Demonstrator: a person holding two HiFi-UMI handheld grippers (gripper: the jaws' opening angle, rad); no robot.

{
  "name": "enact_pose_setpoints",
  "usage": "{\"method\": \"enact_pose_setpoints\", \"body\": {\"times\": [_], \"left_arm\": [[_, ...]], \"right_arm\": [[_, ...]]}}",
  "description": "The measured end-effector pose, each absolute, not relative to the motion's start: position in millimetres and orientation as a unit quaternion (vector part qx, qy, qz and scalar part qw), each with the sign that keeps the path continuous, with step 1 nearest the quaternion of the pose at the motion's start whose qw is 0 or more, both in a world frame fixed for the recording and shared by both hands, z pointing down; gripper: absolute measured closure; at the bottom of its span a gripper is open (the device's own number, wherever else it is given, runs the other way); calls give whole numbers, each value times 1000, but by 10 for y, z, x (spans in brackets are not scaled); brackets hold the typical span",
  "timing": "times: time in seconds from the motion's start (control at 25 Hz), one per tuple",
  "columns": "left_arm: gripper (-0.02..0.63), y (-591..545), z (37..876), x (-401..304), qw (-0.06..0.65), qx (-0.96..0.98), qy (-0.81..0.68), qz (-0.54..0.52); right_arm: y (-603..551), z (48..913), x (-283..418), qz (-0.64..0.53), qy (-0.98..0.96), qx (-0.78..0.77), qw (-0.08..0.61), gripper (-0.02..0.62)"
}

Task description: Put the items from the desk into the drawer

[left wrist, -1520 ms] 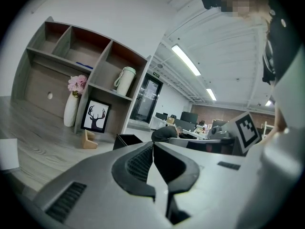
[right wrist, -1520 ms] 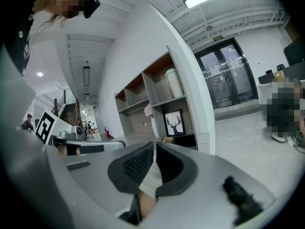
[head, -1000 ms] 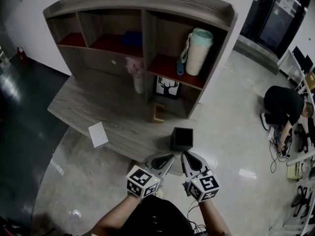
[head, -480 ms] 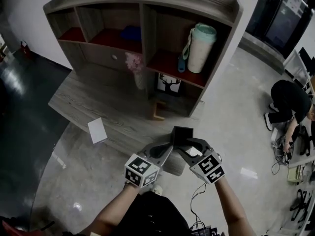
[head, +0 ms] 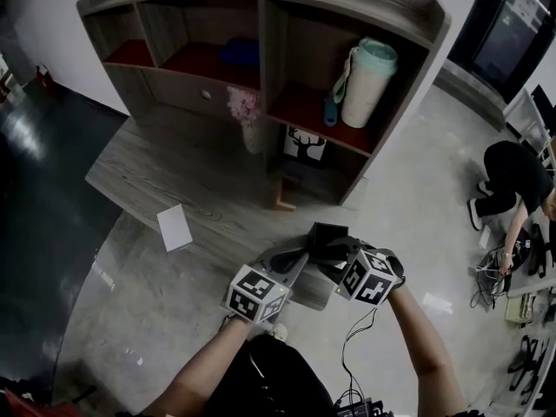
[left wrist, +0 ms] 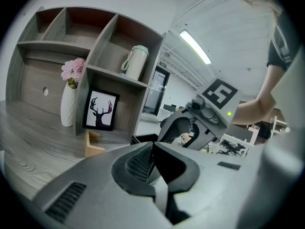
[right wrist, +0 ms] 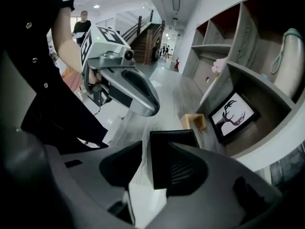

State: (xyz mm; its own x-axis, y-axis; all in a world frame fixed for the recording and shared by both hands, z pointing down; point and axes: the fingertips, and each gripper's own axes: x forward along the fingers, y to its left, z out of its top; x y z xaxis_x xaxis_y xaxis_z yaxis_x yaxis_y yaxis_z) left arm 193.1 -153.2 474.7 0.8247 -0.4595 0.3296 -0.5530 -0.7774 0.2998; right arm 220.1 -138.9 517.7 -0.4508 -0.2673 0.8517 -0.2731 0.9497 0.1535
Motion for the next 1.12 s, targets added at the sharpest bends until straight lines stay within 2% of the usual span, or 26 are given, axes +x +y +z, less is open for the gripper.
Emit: {"method": "enact_pose_setpoints", "body": {"times": [0.2,0.24,0.32,1.12], "left_arm": [[594,-1551,4804,1909,198,934,-272,123],[594,-1550,4813,1902,200,933,-272,123],[594,-1542,4831,1885,204,932,-273,122],[594,-1476,4835,1713,219,929,-276,114]], "right_arm": [[-1342,5370,2224,13,-826,123,549,438],[-1345,5414,2244,5,-817,119,564,454],[-1364,5484,2279,-15,-800,117,588,540],[-1326,5454,2266,10,-798,134,588,552]]}}
